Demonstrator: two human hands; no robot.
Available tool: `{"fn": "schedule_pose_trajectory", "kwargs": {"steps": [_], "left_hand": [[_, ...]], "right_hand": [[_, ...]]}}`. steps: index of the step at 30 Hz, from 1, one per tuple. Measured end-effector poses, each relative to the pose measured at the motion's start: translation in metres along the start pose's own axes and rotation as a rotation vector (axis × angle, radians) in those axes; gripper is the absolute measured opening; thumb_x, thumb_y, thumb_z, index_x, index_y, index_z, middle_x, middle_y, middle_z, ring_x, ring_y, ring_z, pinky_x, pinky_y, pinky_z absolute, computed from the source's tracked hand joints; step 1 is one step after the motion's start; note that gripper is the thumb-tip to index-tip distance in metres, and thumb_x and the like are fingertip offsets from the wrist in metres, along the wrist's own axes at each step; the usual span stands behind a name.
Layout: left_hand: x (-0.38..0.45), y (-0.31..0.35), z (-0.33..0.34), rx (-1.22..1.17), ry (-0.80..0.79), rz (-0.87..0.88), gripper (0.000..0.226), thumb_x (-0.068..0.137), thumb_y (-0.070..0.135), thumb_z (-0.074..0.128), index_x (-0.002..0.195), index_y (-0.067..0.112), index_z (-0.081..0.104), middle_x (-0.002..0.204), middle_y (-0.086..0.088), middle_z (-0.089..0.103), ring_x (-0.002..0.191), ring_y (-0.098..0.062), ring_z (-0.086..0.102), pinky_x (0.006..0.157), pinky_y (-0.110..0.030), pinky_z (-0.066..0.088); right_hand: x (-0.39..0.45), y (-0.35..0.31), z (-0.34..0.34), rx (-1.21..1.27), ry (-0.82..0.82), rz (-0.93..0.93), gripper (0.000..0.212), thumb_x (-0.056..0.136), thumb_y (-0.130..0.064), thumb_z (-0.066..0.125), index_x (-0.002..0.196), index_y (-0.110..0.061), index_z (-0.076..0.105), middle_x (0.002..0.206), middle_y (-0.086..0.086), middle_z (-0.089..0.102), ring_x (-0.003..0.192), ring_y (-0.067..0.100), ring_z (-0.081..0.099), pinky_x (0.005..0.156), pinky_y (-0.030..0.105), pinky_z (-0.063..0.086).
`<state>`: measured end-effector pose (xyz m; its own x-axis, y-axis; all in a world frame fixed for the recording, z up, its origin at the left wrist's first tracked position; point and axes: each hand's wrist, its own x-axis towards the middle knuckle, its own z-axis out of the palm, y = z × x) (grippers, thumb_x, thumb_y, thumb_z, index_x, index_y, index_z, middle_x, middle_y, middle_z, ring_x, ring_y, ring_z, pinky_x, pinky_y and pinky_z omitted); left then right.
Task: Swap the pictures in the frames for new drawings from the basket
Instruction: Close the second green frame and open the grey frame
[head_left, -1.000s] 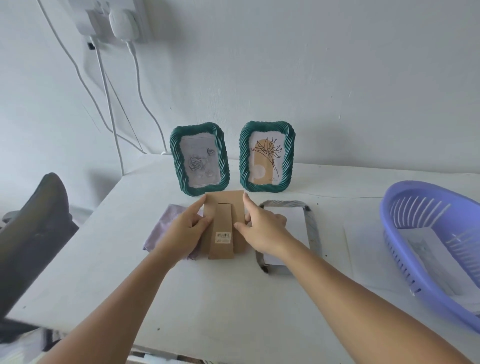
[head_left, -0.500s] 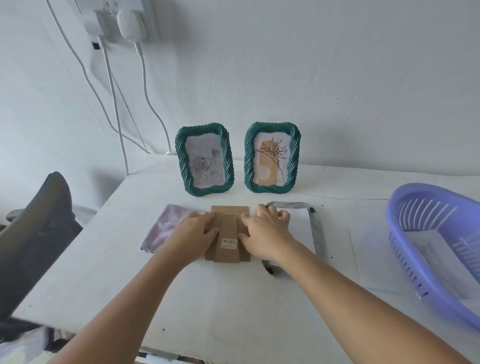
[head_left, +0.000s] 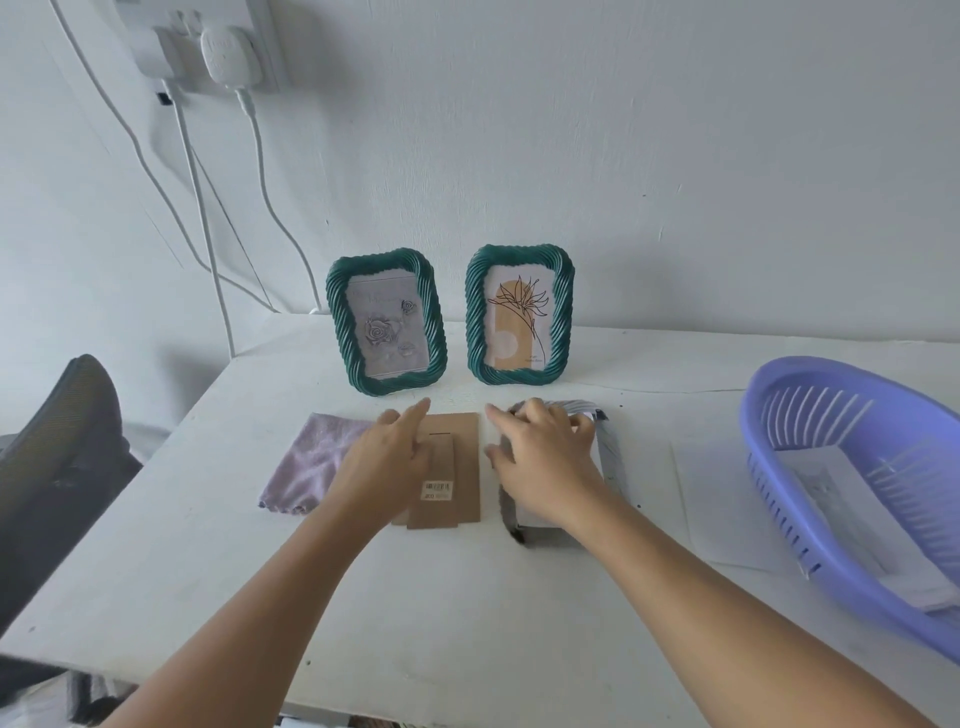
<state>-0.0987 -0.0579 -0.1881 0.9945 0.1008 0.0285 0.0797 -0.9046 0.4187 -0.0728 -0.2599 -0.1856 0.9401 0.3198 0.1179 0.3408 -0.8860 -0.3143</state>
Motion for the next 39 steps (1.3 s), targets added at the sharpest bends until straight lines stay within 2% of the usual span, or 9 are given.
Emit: {"fn": "schedule_pose_trajectory", "kwargs": {"steps": [5,10,13,15,19,22,24,28,39], "left_hand": [[0.008,0.041,0.012,0.021,-0.026,0.109,0.054,0.103,0.039,0.044,0.155,0.035,0.033,0.114,0.001,0.067,0.107,-0.025,0.062,0.09,-0.041,0.051],[0.016,0.068,0.028,0.053,-0.088,0.126,0.051,0.101,0.035,0.043,0.152,0.032,0.037,0.117,-0.004,0.071,0.11,-0.029,0.063,0.083,-0.039,0.052],[0.02,0.071,0.034,0.008,-0.109,0.116,0.031,0.099,0.03,0.045,0.127,0.03,0.059,0.098,-0.001,0.072,0.095,-0.028,0.065,0.074,-0.038,0.054],[0.022,0.071,0.036,-0.008,-0.125,0.117,0.019,0.098,0.026,0.048,0.109,0.025,0.063,0.083,0.002,0.069,0.083,-0.025,0.064,0.067,-0.036,0.053],[0.024,0.07,0.037,-0.031,-0.132,0.127,0.02,0.099,0.023,0.053,0.115,0.023,0.065,0.074,0.005,0.068,0.074,-0.019,0.063,0.057,-0.029,0.042],[0.024,0.069,0.038,-0.042,-0.13,0.12,0.022,0.098,0.023,0.054,0.118,0.025,0.064,0.074,0.006,0.068,0.076,-0.02,0.063,0.058,-0.029,0.043],[0.025,0.068,0.039,-0.045,-0.127,0.118,0.023,0.098,0.024,0.054,0.118,0.024,0.064,0.074,0.005,0.068,0.078,-0.021,0.064,0.063,-0.032,0.047],[0.026,0.067,0.041,-0.049,-0.129,0.115,0.025,0.098,0.023,0.054,0.121,0.022,0.064,0.073,0.003,0.067,0.079,-0.023,0.063,0.066,-0.033,0.048],[0.023,0.071,0.035,-0.072,-0.149,0.106,0.033,0.099,0.022,0.053,0.13,0.02,0.062,0.08,0.0,0.071,0.084,-0.023,0.065,0.077,-0.038,0.056]], "right_hand": [[-0.012,0.037,-0.012,-0.03,0.039,0.135,0.052,0.101,-0.047,0.045,0.151,-0.041,0.037,0.13,-0.004,0.052,0.127,0.022,0.047,0.105,0.047,0.022],[-0.026,0.066,-0.019,-0.046,0.076,0.244,0.052,0.099,-0.05,0.047,0.149,-0.041,0.039,0.119,-0.006,0.056,0.114,0.02,0.055,0.103,0.046,0.025],[-0.031,0.075,-0.018,-0.045,0.049,0.276,0.053,0.095,-0.054,0.049,0.146,-0.042,0.039,0.113,-0.006,0.057,0.109,0.02,0.058,0.1,0.046,0.025],[-0.032,0.078,-0.016,-0.031,0.048,0.286,0.049,0.092,-0.055,0.051,0.138,-0.043,0.044,0.103,-0.008,0.056,0.102,0.02,0.059,0.097,0.045,0.026],[-0.031,0.082,-0.012,-0.018,0.086,0.293,0.043,0.086,-0.055,0.057,0.126,-0.04,0.051,0.091,-0.01,0.057,0.092,0.018,0.061,0.091,0.042,0.029],[-0.031,0.084,-0.012,0.02,0.118,0.299,0.035,0.085,-0.051,0.062,0.116,-0.037,0.055,0.087,-0.01,0.057,0.089,0.016,0.062,0.084,0.038,0.025],[-0.031,0.085,-0.013,0.034,0.125,0.299,0.036,0.086,-0.049,0.063,0.119,-0.037,0.056,0.085,-0.01,0.057,0.087,0.016,0.061,0.082,0.037,0.023],[-0.031,0.086,-0.014,0.072,0.089,0.312,0.054,0.091,-0.044,0.063,0.141,-0.042,0.046,0.09,-0.009,0.058,0.093,0.017,0.061,0.088,0.04,0.028],[-0.032,0.085,-0.016,0.07,0.146,0.277,0.05,0.094,-0.04,0.061,0.142,-0.041,0.047,0.093,-0.009,0.057,0.097,0.018,0.059,0.086,0.039,0.025]]}}
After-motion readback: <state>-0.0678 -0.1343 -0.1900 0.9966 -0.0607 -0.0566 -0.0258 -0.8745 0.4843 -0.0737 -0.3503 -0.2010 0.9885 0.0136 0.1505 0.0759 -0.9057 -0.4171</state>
